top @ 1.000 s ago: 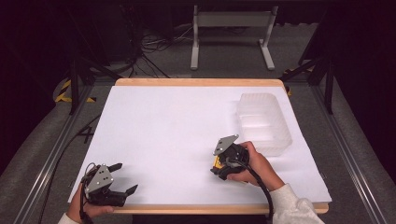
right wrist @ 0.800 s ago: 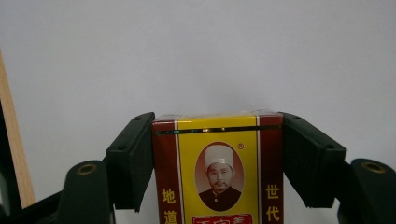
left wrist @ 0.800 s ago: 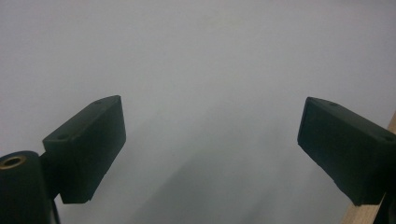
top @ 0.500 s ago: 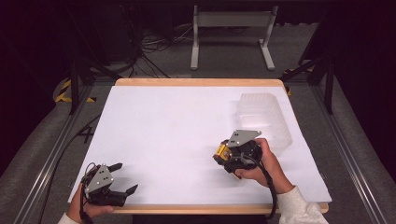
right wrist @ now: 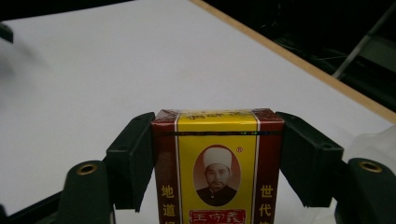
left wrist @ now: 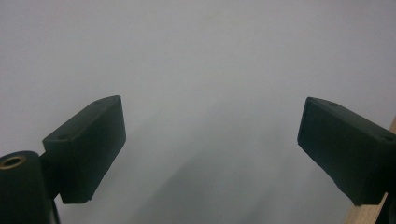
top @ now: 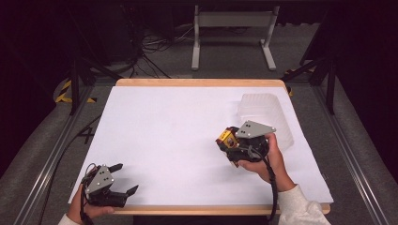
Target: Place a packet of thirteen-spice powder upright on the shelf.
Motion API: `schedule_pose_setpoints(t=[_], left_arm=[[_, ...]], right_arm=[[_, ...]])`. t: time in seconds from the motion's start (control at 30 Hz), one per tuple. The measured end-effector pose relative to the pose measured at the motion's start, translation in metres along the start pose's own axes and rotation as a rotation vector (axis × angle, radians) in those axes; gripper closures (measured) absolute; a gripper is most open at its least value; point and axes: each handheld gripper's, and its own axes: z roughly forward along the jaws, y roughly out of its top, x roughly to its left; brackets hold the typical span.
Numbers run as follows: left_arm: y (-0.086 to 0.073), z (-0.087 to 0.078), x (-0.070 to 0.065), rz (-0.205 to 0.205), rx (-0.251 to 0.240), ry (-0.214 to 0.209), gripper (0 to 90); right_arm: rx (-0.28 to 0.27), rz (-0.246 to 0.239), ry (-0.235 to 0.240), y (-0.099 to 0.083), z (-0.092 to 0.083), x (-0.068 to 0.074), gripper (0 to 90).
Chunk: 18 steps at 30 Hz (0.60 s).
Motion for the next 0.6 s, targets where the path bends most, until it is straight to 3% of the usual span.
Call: schedule_pose_setpoints(t=[0.3,0.6], left_arm=[[0.000,0.000,0.000,-0.002,-0.002,-0.002,8.6],[0.000,0.000,0.000,0.001,0.000,-0.001,8.6]], right_arm=[[-0.097,0.082,-0.143,0.014,-0.004,-0.020,32.7],[-0.111,0.165,-0.278,0.008,-0.003,-0.040,32.7]])
